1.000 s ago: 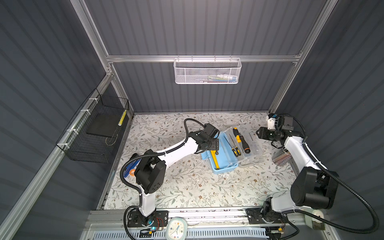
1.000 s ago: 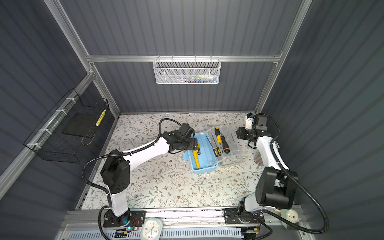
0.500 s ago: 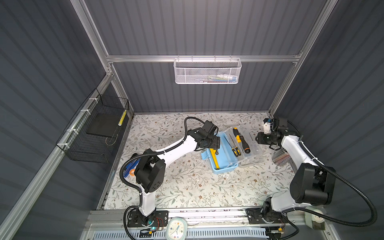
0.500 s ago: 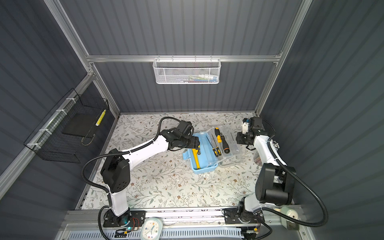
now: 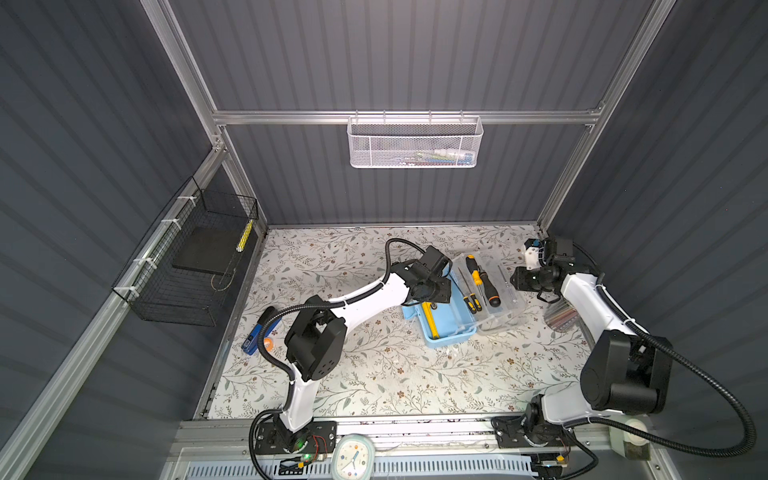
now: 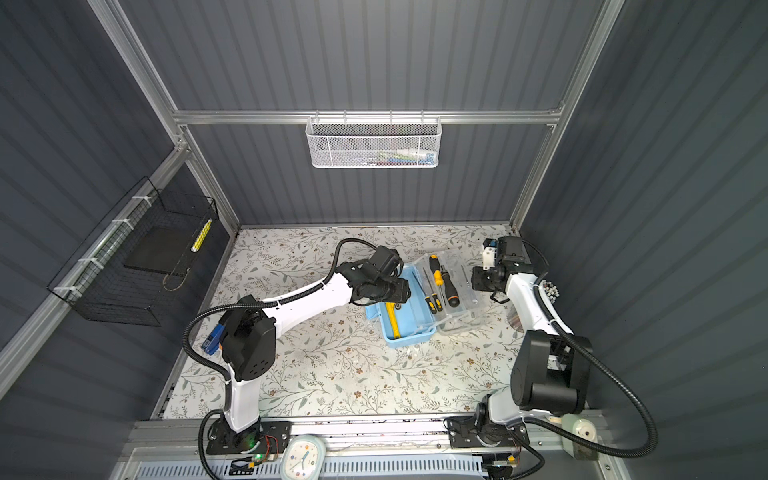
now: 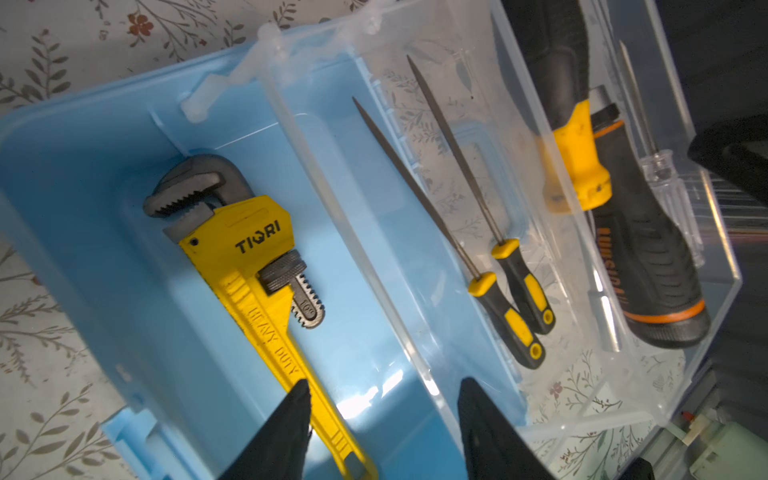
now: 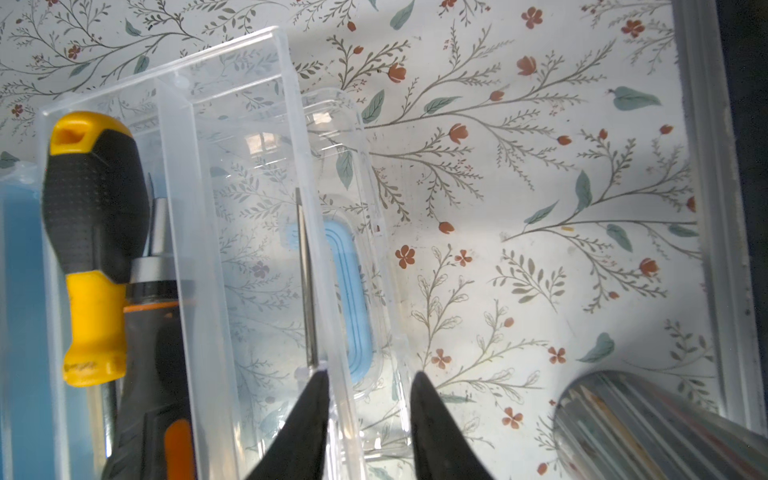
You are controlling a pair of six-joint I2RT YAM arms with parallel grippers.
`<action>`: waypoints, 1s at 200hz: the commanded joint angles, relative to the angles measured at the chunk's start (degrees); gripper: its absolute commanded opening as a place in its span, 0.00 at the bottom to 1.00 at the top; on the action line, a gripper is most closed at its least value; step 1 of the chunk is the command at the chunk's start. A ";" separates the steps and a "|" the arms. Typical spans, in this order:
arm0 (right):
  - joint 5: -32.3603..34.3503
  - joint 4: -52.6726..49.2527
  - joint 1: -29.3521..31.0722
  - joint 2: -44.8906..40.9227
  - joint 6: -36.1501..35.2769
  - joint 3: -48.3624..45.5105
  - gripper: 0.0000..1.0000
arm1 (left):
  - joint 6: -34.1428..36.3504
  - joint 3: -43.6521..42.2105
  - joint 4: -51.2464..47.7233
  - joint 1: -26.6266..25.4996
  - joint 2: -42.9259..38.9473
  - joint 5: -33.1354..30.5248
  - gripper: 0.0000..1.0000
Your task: Pack the tool kit
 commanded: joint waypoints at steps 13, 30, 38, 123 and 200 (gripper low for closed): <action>-0.54 -0.70 0.55 0.73 -1.15 -0.06 0.31 | -0.72 1.79 -2.03 -0.22 1.18 0.57 0.58; -0.69 -1.13 0.67 1.86 -1.60 0.71 0.29 | -0.55 1.62 -2.02 -0.21 1.04 0.53 0.58; -0.47 -1.38 0.85 2.26 -1.68 1.00 0.28 | -0.54 1.62 -2.01 -0.21 0.98 0.53 0.58; -1.80 -0.94 2.37 0.95 -2.65 1.10 0.18 | -0.31 2.14 -2.30 -0.17 2.75 0.80 0.57; -5.77 -1.67 3.97 -2.31 -1.44 2.36 0.10 | -0.05 2.95 -3.00 -0.10 3.70 -0.05 0.57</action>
